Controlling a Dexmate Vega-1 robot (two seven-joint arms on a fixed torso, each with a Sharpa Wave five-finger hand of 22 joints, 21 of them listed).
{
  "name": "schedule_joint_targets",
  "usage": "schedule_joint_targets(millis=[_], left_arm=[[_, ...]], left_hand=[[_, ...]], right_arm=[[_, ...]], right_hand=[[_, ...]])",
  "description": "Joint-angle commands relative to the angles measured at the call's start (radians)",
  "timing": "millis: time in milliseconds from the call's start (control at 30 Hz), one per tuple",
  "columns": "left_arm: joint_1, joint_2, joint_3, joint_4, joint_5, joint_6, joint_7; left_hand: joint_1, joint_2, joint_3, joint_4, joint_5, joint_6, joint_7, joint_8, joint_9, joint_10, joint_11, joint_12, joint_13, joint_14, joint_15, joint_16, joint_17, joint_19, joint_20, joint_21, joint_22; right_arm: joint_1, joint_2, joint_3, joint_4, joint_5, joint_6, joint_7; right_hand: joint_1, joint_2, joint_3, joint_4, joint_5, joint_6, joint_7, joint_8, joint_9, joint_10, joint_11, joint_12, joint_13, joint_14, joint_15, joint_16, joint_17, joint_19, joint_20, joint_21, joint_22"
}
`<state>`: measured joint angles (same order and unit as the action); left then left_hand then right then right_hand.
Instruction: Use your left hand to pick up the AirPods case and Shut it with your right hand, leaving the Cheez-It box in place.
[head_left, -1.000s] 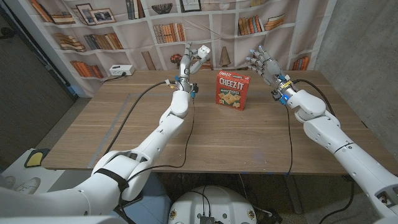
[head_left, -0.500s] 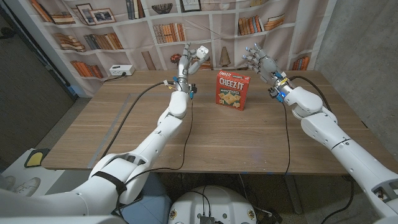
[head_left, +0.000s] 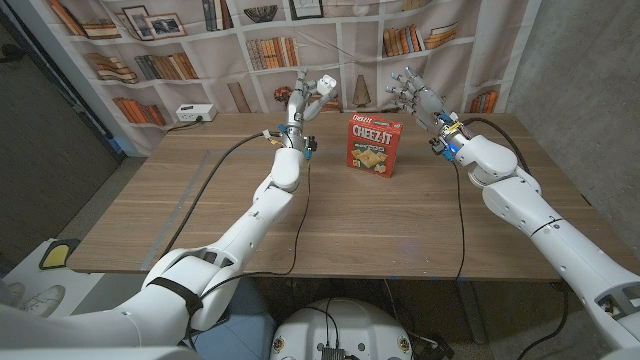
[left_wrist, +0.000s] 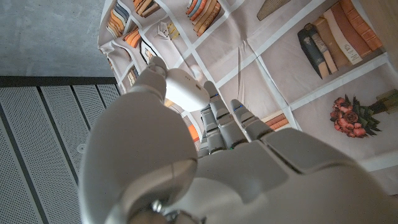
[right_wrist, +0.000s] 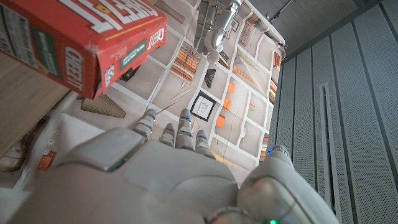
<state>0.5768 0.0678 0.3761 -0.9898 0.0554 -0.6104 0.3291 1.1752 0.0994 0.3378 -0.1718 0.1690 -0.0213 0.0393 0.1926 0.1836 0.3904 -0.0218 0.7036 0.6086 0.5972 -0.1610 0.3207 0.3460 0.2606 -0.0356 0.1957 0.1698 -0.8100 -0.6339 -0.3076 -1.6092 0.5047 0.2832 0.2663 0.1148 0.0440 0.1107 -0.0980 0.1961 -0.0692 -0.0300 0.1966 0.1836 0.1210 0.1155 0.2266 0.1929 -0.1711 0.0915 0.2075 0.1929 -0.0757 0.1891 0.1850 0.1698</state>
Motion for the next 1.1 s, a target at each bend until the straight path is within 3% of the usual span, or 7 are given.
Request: schedule_joint_targets(millis=[33, 300, 500, 567, 1100], left_arm=[[-0.019, -0.017, 0.000, 0.057, -0.065, -0.049, -0.074], [-0.011, -0.016, 0.000, 0.043, -0.028, -0.044, -0.038], [-0.009, -0.018, -0.001, 0.045, -0.034, -0.058, -0.047], [-0.005, -0.027, -0.009, 0.043, -0.096, -0.054, -0.105], [0.006, -0.024, -0.011, 0.023, -0.071, -0.052, -0.088]], left_hand=[[0.064, 0.071, 0.019, 0.025, 0.008, 0.007, 0.006, -0.001, 0.002, 0.224, -0.192, 0.208, 0.005, 0.070, -0.063, -0.007, 0.003, -0.001, -0.001, -0.002, 0.002], [0.066, 0.071, 0.021, 0.023, 0.009, 0.010, 0.002, -0.001, 0.002, 0.225, -0.193, 0.210, 0.006, 0.068, -0.064, -0.010, 0.003, 0.000, -0.001, -0.002, 0.002], [0.067, 0.071, 0.020, 0.023, 0.009, 0.012, 0.000, -0.001, 0.002, 0.226, -0.193, 0.211, 0.006, 0.068, -0.065, -0.011, 0.004, 0.000, -0.003, -0.002, 0.002], [0.067, 0.071, 0.020, 0.023, 0.009, 0.012, 0.000, -0.001, 0.002, 0.227, -0.193, 0.212, 0.006, 0.069, -0.064, -0.011, 0.005, 0.001, -0.003, -0.001, 0.002], [0.070, 0.071, 0.021, 0.021, 0.009, 0.017, -0.004, -0.001, 0.002, 0.227, -0.192, 0.216, 0.008, 0.070, -0.064, -0.016, 0.007, 0.000, -0.003, -0.002, 0.002]], right_arm=[[0.030, 0.010, -0.015, 0.024, -0.005, 0.011, 0.020], [0.061, 0.021, -0.033, 0.052, -0.002, 0.013, 0.051], [0.074, 0.027, -0.039, 0.058, 0.009, -0.001, 0.061], [0.078, 0.031, -0.039, 0.063, 0.032, -0.013, 0.076], [0.095, 0.031, -0.055, 0.063, 0.018, -0.036, 0.076]], right_hand=[[-0.002, 0.006, 0.001, -0.005, -0.002, 0.001, 0.000, 0.004, 0.002, 0.014, 0.009, 0.008, 0.001, -0.018, -0.004, 0.004, 0.003, 0.002, -0.002, 0.005, 0.001], [-0.003, 0.005, 0.000, -0.005, -0.002, -0.003, 0.007, 0.001, 0.002, 0.013, 0.044, 0.002, 0.001, -0.016, 0.002, 0.004, 0.003, 0.000, -0.001, 0.004, 0.001], [-0.004, 0.004, 0.000, -0.005, -0.002, -0.002, 0.006, 0.001, 0.002, 0.016, 0.047, 0.001, 0.001, -0.014, 0.007, 0.004, 0.004, 0.000, 0.001, 0.004, 0.001], [-0.006, 0.003, -0.001, -0.004, -0.002, -0.002, 0.006, 0.001, 0.002, 0.020, 0.051, 0.002, 0.001, -0.014, 0.008, 0.005, 0.004, 0.000, 0.001, 0.004, 0.001], [-0.025, -0.003, -0.010, 0.004, -0.002, -0.005, 0.017, -0.001, 0.002, 0.025, 0.067, -0.001, 0.000, -0.011, 0.014, 0.006, 0.007, 0.004, 0.005, 0.006, 0.002]])
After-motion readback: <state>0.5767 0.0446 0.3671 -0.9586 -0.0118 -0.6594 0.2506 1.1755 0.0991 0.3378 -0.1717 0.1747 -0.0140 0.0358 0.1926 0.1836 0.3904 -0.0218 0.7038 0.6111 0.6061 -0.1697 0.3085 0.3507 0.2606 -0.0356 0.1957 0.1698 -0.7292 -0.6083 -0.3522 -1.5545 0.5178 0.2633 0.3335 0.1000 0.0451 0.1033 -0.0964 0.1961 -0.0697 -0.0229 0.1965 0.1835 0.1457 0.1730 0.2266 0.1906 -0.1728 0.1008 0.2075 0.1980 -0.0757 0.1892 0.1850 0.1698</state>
